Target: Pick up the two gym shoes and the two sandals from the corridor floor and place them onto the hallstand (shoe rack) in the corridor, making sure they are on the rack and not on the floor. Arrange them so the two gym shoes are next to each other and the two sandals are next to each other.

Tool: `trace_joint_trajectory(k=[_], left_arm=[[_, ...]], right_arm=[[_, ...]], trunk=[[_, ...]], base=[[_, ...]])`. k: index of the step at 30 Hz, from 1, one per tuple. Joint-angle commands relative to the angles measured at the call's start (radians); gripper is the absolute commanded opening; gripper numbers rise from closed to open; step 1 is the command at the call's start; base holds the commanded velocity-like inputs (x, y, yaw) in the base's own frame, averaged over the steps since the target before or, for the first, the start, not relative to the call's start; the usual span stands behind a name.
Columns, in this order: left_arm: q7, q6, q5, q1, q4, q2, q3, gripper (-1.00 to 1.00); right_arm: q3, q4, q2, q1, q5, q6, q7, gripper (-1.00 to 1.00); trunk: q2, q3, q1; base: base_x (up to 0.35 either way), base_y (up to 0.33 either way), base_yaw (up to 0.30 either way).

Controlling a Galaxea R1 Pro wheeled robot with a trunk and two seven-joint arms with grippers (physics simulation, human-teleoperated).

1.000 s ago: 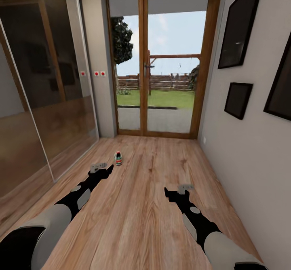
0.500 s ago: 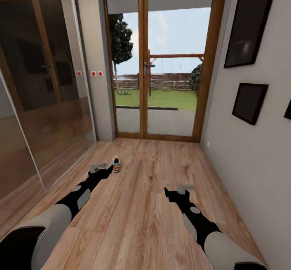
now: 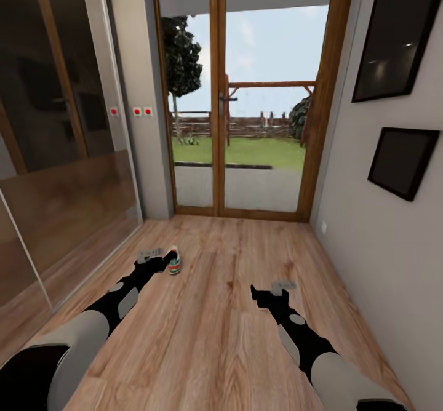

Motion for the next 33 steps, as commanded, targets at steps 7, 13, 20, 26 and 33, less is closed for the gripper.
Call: trace_joint_trajectory(k=[7,13,20,26,33], left_arm=[[-0.008,0.000,0.006,-0.001,0.001,-0.002,0.002,1.00],[-0.008,-0.001,0.006,-0.001,0.002,-0.003,0.003,1.00],[-0.008,0.000,0.006,-0.001,0.003,-0.003,0.003,1.00],[-0.008,0.000,0.006,-0.001,0.003,-0.002,0.003,1.00],[-0.008,0.000,0.006,-0.001,0.003,-0.002,0.003,1.00]], right_arm=[[-0.003,-0.015,0.000,-0.001,-0.001,0.106,0.004,1.00],[0.001,-0.042,0.000,-0.001,0.004,0.381,0.007,1.00],[0.006,-0.048,0.000,-0.001,0.008,0.421,0.011,1.00],[0.005,-0.051,0.000,-0.001,0.008,0.424,0.010,1.00],[0.008,-0.055,0.000,-0.001,0.009,0.423,0.008,1.00]], trunk=[[0.000,-0.001,0.000],[0.000,-0.001,0.000],[0.000,-0.001,0.000],[0.000,-0.001,0.000],[0.000,-0.001,0.000]], base=[[0.348,0.000,0.000],[0.348,0.000,0.000],[0.348,0.000,0.000],[0.348,0.000,0.000],[0.348,0.000,0.000]])
